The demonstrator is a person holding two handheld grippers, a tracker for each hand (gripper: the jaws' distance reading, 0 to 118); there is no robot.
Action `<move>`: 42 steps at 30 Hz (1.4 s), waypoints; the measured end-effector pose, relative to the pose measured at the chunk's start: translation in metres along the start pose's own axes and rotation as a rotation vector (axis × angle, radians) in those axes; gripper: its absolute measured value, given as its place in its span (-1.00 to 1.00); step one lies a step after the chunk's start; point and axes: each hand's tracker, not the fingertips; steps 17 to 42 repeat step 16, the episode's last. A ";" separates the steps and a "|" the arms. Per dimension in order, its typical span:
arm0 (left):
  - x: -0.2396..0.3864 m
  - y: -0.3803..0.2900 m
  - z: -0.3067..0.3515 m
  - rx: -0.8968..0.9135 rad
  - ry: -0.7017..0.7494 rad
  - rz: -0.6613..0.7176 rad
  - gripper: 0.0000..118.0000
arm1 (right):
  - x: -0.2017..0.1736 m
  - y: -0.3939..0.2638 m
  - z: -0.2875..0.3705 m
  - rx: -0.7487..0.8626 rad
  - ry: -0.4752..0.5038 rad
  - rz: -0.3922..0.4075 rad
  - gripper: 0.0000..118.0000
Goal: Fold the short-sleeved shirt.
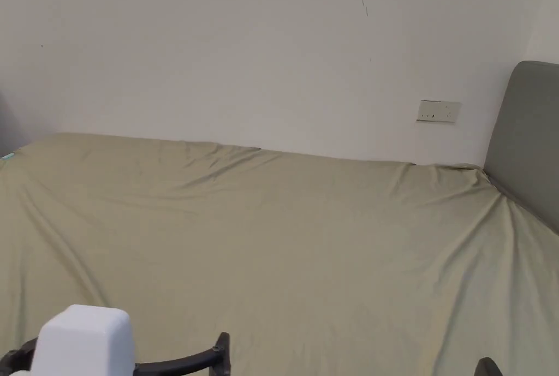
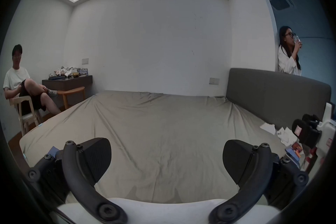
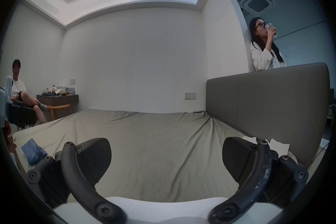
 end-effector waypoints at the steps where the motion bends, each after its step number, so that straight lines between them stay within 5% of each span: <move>1: 0.000 -0.001 -0.001 0.005 -0.008 -0.006 1.00 | -0.001 0.000 0.000 -0.002 0.003 0.002 1.00; 11: -0.006 -0.006 -0.008 0.005 0.026 0.047 1.00 | -0.010 0.000 -0.001 -0.020 0.035 0.057 1.00; 42: -0.007 -0.007 -0.007 0.014 0.061 0.012 1.00 | -0.010 0.000 -0.002 -0.026 0.042 0.033 1.00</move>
